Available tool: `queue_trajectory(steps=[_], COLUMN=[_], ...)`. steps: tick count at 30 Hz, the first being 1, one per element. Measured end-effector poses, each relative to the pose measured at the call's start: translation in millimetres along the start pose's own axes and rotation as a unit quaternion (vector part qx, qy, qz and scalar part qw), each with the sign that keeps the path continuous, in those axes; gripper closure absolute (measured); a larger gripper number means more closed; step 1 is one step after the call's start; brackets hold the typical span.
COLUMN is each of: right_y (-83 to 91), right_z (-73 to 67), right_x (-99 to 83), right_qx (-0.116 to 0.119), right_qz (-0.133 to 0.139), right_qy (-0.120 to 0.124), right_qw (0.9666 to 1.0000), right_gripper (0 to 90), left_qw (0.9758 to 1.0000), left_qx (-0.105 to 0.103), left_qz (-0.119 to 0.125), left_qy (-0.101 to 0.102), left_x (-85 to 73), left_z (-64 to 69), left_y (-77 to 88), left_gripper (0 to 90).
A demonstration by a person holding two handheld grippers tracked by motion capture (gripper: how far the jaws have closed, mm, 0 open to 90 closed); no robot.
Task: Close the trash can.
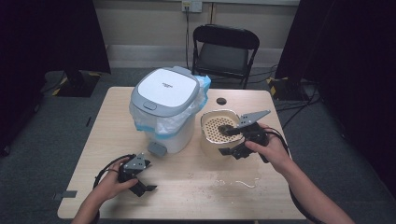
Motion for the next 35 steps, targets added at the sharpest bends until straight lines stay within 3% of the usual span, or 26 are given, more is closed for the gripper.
queue_trajectory(steps=[9, 12, 17, 21, 35], right_y=[0.9, 0.9, 4.3, 10.0, 19.2], right_z=[-0.3, -0.5, -1.4, -1.6, -2.7], right_x=[-18.8, -23.2, -24.5, -25.4, -40.8], right_qx=[0.000, -0.014, -0.018, -0.008, -0.007], right_qz=[-0.001, 0.009, 0.020, 0.019, 0.014], right_qy=[-0.005, 0.000, 0.003, -0.001, -0.009], right_qw=[1.0000, 0.9999, 0.9996, 0.9998, 0.9998], right_gripper=[14.5, 14.6, 14.6, 14.7, 14.7], left_qw=[1.0000, 1.0000, 1.0000, 1.0000, 1.0000], left_qx=[0.000, 0.000, 0.000, 0.001, 0.000], left_qz=[0.000, 0.000, 0.000, 0.000, 0.002], left_qy=[0.001, 0.001, 0.001, 0.001, 0.000], left_x=[0.0, 0.0, 0.0, 0.0, 0.1], left_z=[0.1, 0.1, 0.1, 0.0, 0.1], left_y=[0.0, 0.0, 0.0, 0.0, -0.2], left_gripper=[0.0, 0.0, 0.0, 0.0, 0.0])
Point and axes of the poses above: each handheld gripper's, and its own axes: y roughly backward along the jaws, x roughly out of its top, z roughly to its right, the point moved 6 cm from there along -y, roughly forward along the jaws, and after that the axes turned 2 degrees about -x, right-handed, at the moved point
